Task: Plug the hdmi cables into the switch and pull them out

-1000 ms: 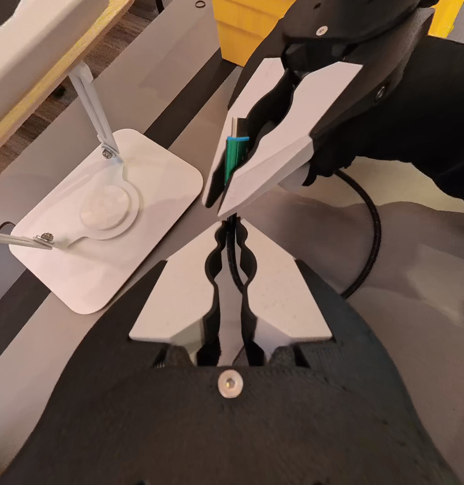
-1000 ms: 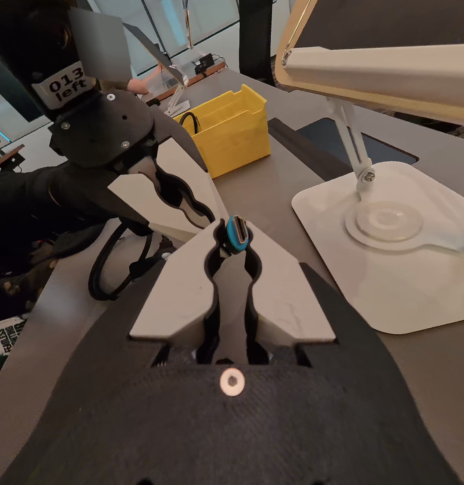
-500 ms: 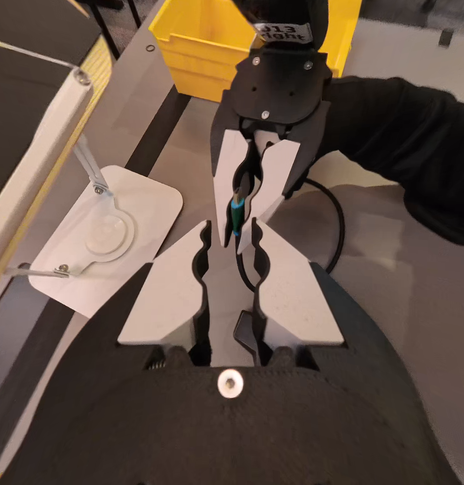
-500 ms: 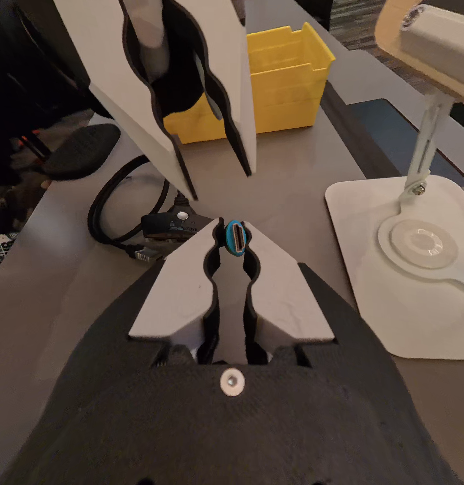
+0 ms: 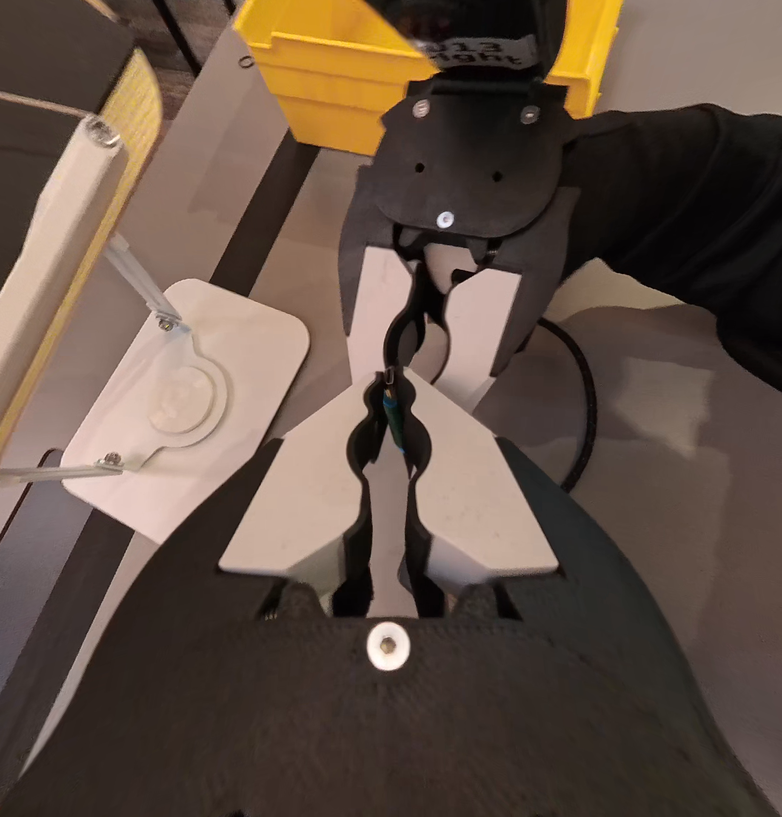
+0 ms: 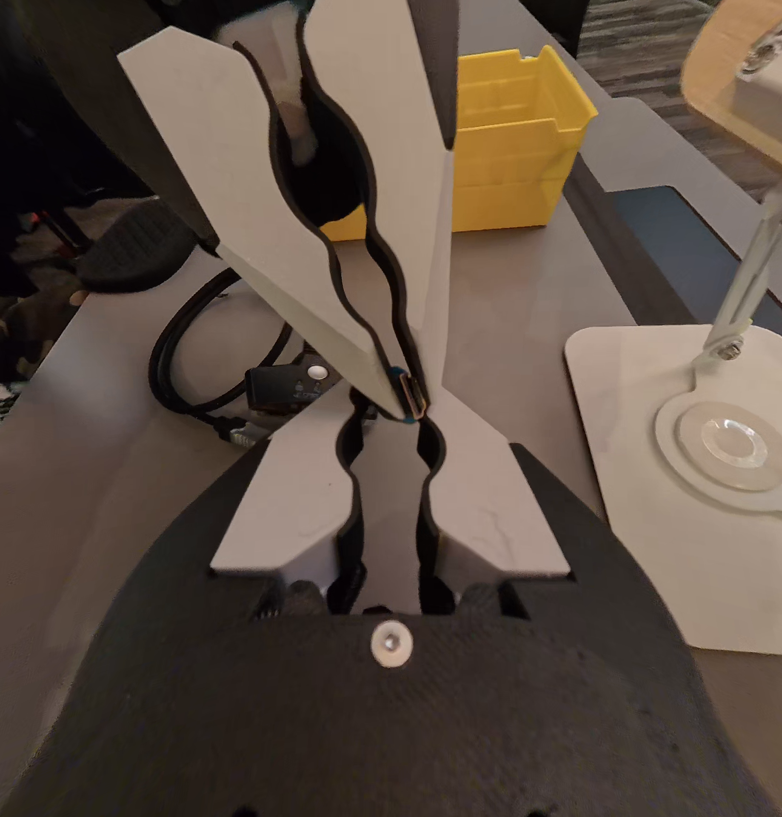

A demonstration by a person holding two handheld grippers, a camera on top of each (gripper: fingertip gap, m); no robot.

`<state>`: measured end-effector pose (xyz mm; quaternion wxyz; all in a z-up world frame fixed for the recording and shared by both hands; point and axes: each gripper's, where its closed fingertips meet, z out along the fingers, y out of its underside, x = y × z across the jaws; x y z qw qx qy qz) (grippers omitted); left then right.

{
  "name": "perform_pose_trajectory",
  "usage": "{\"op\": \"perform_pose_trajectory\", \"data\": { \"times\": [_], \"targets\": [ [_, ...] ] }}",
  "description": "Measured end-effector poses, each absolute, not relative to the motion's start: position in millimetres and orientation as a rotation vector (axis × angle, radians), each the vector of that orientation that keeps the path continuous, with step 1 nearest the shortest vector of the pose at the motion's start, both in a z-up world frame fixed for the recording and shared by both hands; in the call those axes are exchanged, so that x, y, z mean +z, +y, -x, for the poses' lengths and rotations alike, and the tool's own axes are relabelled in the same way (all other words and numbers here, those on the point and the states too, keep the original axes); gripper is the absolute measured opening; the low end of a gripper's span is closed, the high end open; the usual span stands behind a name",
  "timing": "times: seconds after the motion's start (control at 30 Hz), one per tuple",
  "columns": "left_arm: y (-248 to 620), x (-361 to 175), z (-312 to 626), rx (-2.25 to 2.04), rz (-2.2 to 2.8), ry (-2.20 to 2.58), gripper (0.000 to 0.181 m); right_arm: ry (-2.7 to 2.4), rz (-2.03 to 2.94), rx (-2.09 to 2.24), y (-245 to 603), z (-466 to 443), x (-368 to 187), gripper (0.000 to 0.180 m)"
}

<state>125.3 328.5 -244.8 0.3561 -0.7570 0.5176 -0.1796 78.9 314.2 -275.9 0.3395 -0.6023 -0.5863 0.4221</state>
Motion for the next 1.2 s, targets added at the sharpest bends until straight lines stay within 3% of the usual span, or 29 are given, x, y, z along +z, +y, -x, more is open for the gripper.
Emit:
{"op": "perform_pose_trajectory", "data": {
  "times": [0.13, 0.23, 0.27, 0.33, 0.47, 0.63, 0.77, 0.93, 1.07, 1.2],
  "targets": [
    [350.0, -238.2, -111.1, -0.476, 2.021, 1.083, 0.003, -1.406, 1.764, 1.082, 330.7, -72.4, -289.6, 0.049],
    [363.2, -233.3, -99.0, -0.506, 2.040, 0.886, 0.002, -1.267, 1.818, 1.200, 331.0, -49.3, -287.8, 0.052],
    [364.4, -232.5, -97.8, -0.533, 2.039, 0.837, 0.002, -1.214, 1.806, 1.240, 331.1, -40.5, -284.1, 0.051],
    [366.0, -233.4, -93.7, -0.545, 2.042, 0.773, 0.003, -1.155, 1.778, 1.321, 326.9, -29.3, -278.9, 0.027],
    [358.7, -236.4, -88.0, -0.637, 2.055, 0.782, 0.004, -1.313, 1.765, 1.355, 309.5, -33.9, -288.2, 0.003],
    [331.1, -230.5, -92.8, -0.530, 1.933, 1.153, 0.037, -1.597, 1.747, 1.313, 282.3, -51.5, -302.2, 0.002],
    [309.8, -234.1, -94.1, -0.168, 1.763, 1.549, 0.050, -1.790, 1.789, 1.255, 264.9, -68.8, -321.4, 0.001],
    [277.1, -259.6, -100.0, 0.209, 1.486, 1.994, 0.044, -1.915, 1.739, 1.310, 243.1, -76.1, -321.9, 0.002],
    [275.1, -278.9, -99.8, 0.370, 1.356, 2.116, 0.045, -2.004, 1.644, 1.352, 226.9, -82.0, -316.8, 0.003],
    [273.0, -286.6, -105.7, 0.446, 1.220, 2.173, 0.035, -2.093, 1.600, 1.344, 215.3, -89.0, -319.6, 0.003]
  ]
}}
